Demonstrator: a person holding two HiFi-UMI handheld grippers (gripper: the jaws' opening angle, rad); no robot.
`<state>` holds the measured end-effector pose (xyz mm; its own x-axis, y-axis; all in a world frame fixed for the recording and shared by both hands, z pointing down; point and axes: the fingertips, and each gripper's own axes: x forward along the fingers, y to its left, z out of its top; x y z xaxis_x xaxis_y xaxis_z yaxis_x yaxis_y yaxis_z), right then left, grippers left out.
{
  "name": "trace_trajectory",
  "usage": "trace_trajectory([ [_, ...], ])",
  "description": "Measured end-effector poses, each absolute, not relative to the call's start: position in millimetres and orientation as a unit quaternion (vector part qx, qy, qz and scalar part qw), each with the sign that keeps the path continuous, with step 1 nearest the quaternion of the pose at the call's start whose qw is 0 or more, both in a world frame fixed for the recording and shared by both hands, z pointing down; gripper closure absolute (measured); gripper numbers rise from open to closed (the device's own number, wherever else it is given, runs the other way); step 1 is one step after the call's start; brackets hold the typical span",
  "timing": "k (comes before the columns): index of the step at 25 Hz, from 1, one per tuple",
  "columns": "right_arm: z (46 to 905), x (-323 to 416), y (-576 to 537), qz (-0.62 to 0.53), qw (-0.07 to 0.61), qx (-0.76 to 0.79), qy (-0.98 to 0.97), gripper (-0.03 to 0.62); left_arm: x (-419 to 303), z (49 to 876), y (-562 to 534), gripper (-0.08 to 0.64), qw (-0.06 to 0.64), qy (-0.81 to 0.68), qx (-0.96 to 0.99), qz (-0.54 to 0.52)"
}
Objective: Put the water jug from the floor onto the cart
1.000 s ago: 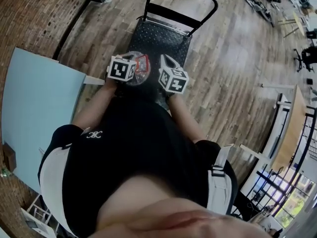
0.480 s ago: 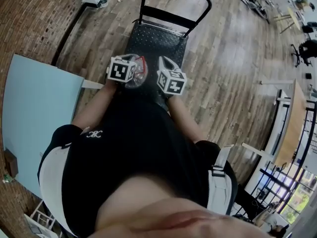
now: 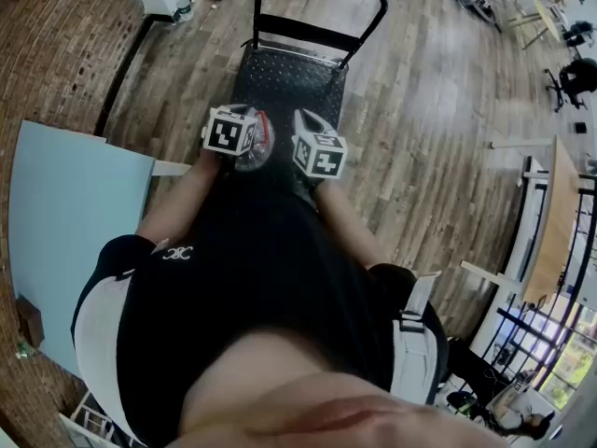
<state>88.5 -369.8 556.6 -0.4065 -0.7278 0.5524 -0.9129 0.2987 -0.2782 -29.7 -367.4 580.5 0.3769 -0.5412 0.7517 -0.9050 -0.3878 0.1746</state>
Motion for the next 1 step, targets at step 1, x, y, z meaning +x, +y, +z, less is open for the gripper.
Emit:
trace_trajectory([
  [1,556.8,88.7,-370.7,0.284,0.164,0.519,-0.789,0.578,-28.9,579.6,-368.7,0.56,0.296,-0.466,0.775,0.307],
])
